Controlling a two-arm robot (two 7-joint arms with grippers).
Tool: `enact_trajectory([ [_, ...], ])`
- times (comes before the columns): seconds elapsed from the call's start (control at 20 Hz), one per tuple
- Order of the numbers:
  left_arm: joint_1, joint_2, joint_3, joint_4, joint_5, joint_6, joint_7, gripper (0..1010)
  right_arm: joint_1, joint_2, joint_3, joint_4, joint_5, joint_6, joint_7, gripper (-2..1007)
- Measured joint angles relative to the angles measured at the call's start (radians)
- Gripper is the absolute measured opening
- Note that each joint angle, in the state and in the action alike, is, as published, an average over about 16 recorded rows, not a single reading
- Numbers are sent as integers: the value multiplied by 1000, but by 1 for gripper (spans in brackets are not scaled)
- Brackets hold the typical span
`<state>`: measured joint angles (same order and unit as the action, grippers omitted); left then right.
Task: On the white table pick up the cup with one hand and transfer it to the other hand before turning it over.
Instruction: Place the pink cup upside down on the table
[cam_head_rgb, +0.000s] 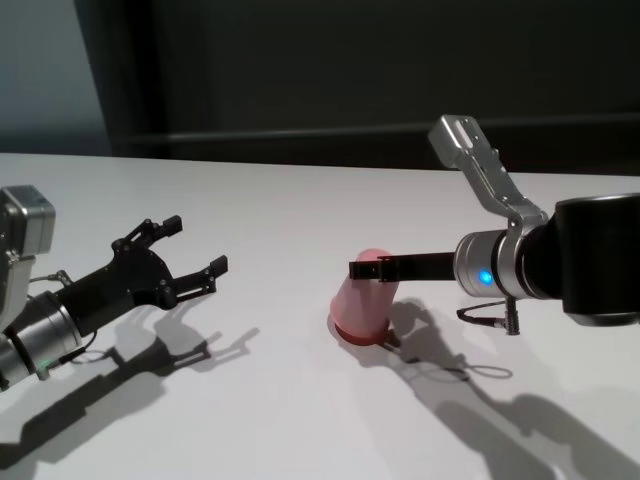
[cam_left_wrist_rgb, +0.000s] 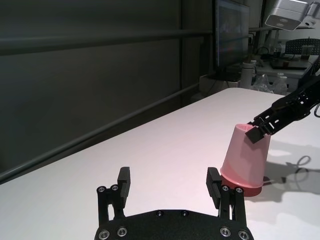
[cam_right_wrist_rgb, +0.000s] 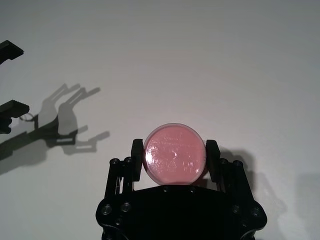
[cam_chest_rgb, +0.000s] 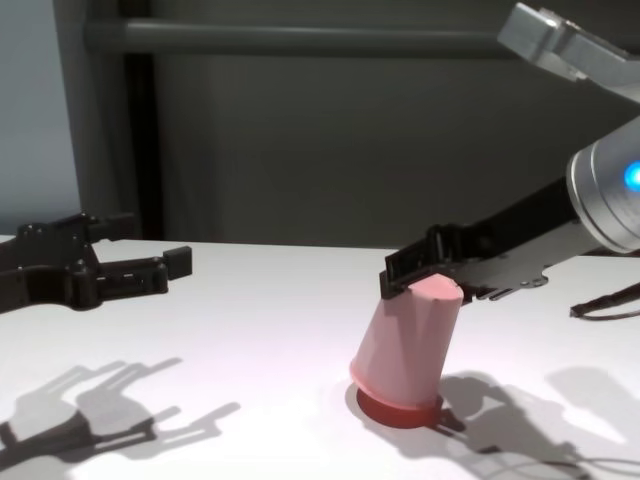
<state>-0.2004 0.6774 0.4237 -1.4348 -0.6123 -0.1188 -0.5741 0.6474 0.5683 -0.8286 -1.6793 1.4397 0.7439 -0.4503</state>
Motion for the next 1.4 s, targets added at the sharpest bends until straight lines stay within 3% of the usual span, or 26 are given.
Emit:
enact_trajectory([
  [0.35,0,0,0,0,0,0,0,1001,20,-10,-31,17,-3,2,5,736],
  [0.65,0,0,0,0,0,0,0,1001,28,-11,-45,25,-3,0,4,736],
  [1.1,0,0,0,0,0,0,0,1001,30,-9,-49,26,-3,-2,3,739],
  [1.4,0,0,0,0,0,0,0,1001,29,-9,-47,26,-2,-2,3,802],
])
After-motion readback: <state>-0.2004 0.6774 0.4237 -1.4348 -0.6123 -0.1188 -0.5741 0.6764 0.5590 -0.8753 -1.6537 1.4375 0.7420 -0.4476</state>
